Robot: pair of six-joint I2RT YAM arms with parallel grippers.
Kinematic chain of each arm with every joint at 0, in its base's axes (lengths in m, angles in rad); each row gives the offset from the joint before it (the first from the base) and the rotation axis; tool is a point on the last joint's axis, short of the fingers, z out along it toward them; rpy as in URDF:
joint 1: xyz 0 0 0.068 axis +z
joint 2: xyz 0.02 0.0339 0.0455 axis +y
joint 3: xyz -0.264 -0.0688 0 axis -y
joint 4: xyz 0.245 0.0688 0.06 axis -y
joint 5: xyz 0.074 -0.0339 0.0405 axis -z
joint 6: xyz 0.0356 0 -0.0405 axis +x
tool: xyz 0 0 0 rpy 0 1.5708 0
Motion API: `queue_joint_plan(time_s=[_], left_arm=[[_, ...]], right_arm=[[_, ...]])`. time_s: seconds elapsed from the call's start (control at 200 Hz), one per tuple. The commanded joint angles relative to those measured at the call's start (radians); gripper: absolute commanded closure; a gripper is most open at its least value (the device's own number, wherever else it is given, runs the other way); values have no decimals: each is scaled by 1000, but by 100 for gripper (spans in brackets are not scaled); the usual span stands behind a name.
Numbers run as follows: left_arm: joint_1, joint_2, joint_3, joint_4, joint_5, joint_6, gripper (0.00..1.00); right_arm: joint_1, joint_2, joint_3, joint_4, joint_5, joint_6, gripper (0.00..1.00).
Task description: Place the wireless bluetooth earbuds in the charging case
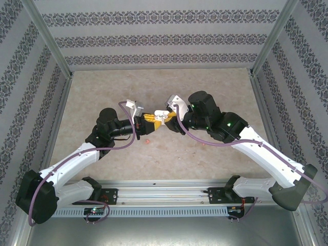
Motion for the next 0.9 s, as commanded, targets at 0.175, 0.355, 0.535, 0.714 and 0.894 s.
queue_joint_plan(time_s=[0.175,0.355,0.535,0.714,0.894], left_arm=[[-11,-8,30,44,-36,18,100],[-10,-4,16,57,-47,21,100],[-10,-7,-6,76,-75,30,100],[-11,18,-16,122,-73,26,100],[-9,60,-5,162,-47,32,100]], right_arm=[[7,-5,35,-43,-58,51,63],[-32,-11,42,-21,-137,109,55],[-122,-32,46,35,-248,217,52],[-222,-20,40,90,-323,359,50],[-314,33,16,176,-437,548,48]])
